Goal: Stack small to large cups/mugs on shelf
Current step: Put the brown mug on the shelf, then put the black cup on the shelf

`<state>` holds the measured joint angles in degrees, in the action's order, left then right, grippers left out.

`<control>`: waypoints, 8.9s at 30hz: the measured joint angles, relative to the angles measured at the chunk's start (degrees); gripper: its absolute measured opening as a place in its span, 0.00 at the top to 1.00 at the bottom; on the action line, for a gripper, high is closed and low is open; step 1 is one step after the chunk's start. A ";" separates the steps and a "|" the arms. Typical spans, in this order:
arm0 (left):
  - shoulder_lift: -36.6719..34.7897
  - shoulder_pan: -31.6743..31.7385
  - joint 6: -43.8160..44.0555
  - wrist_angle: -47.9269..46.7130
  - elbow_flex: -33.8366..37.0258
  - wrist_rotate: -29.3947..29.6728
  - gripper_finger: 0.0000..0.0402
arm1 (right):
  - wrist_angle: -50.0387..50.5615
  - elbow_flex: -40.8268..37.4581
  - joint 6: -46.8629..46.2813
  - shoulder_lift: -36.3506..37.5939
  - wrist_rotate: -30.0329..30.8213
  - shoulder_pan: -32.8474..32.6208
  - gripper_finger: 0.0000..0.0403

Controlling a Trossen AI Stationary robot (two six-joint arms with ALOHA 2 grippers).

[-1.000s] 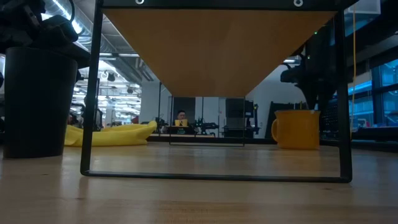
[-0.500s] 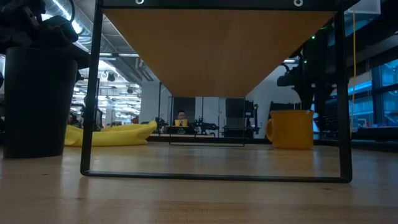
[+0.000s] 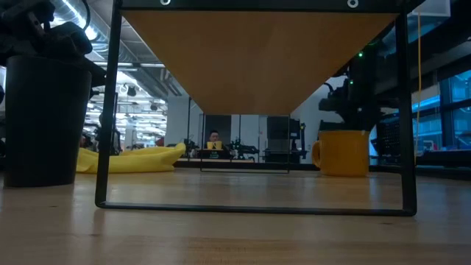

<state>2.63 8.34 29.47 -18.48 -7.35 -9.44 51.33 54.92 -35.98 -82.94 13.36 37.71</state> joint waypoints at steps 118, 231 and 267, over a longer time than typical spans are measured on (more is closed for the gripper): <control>-0.01 0.00 -0.20 -2.22 0.00 4.10 0.85 | 7.35 43.96 14.52 -12.04 -40.40 -28.22 0.96; 7.97 -0.74 -2.69 -6.23 -17.43 -0.18 0.89 | -2.19 58.27 12.88 -21.40 -23.13 -37.31 0.82; 53.24 -18.84 3.48 -43.90 -46.36 3.24 0.79 | 38.80 78.09 -6.06 -15.37 29.69 -67.09 0.63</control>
<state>55.86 -10.50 32.95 -62.38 -53.71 -6.21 90.13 133.01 -42.04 -98.30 43.05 -29.38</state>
